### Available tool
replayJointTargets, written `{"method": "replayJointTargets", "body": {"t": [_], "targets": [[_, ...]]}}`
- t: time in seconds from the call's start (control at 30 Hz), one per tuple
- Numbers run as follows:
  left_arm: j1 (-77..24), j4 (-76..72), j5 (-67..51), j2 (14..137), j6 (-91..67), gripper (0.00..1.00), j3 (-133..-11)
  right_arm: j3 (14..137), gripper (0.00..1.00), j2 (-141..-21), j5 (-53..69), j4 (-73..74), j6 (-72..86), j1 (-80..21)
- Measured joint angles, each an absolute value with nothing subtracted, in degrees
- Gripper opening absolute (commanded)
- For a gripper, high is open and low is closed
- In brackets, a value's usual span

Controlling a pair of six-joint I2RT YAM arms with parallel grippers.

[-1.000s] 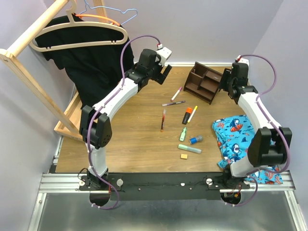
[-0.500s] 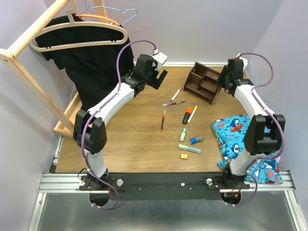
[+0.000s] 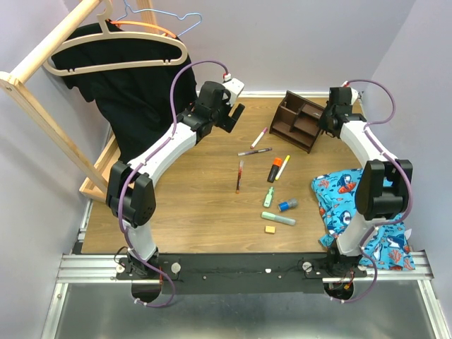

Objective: Sort the stationery into containers
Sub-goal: Move the storage box to the center of the board.

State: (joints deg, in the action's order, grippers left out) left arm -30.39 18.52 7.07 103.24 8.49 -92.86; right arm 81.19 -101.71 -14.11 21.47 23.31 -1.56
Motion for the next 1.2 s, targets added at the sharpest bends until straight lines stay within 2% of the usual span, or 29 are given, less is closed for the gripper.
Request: {"method": "replayJointTargets", "body": {"t": [0.1,0.2,0.43,1.2], "targets": [[-30.39,18.52,7.07,103.20,8.27,0.99,-92.86,81.32,0.13,-101.89,-13.47,21.45,23.62,-1.69],[-30.39,18.55,7.07,103.18,8.05,0.99,-92.86,81.56,0.07,-102.02,-13.21,21.58,23.75,-1.69],[-30.39,18.55,7.07,103.15,7.60,0.99,-92.64,83.55,0.01,-103.72,-12.62,21.54,23.38,-1.50],[-30.39,18.55,7.51,96.55,7.60,0.99,-82.28,87.39,0.01,-108.14,-7.62,17.12,16.75,-8.10]]}}
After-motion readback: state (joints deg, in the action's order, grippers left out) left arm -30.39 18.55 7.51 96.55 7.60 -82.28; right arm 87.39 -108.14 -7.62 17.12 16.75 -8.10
